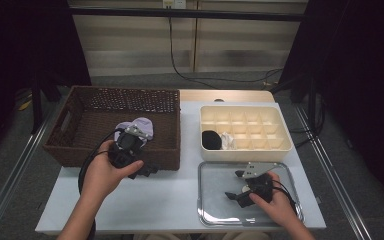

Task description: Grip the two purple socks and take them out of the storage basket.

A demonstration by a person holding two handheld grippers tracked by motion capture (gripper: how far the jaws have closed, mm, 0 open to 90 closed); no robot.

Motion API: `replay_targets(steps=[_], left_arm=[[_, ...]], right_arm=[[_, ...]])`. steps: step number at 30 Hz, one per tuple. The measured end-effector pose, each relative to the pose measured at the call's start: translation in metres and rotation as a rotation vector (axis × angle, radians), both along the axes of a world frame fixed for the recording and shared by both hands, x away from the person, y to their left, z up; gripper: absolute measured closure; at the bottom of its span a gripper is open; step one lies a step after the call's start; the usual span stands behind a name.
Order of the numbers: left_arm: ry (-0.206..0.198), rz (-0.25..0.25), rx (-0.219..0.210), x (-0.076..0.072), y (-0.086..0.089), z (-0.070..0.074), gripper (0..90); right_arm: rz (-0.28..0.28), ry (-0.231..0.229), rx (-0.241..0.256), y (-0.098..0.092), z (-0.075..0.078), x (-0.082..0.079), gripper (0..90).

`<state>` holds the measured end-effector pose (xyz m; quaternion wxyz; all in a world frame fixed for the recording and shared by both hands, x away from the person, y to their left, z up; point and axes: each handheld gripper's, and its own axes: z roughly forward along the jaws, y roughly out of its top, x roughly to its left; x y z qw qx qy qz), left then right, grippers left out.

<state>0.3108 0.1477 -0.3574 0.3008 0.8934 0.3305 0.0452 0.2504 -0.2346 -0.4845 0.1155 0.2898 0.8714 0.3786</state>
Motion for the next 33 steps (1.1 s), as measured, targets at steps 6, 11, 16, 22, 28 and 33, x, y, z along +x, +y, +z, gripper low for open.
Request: replay_targets(steps=[6,11,16,22,28,33], left_arm=[[-0.004,0.011,-0.002,0.008,0.0,0.008,18.3],[-0.005,0.025,0.006,0.019,0.001,0.009,18.2],[-0.001,0.048,0.009,0.032,0.001,0.006,18.3],[0.008,0.077,0.005,0.047,0.004,0.005,18.3],[0.016,0.106,0.018,0.06,0.007,0.001,18.3],[0.024,0.124,0.019,0.067,0.008,-0.004,18.3]], right_arm=[[0.0,0.0,0.0,0.0,0.0,0.0,16.5],[0.0,0.0,0.0,0.0,0.0,0.0,16.5],[-0.002,0.002,-0.001,0.0,0.0,0.0,16.5],[-0.001,0.001,-0.001,0.0,0.0,0.0,16.5],[-0.002,0.002,0.0,0.0,0.0,0.0,16.5],[-0.002,0.002,0.0,0.0,0.0,0.0,16.5]])
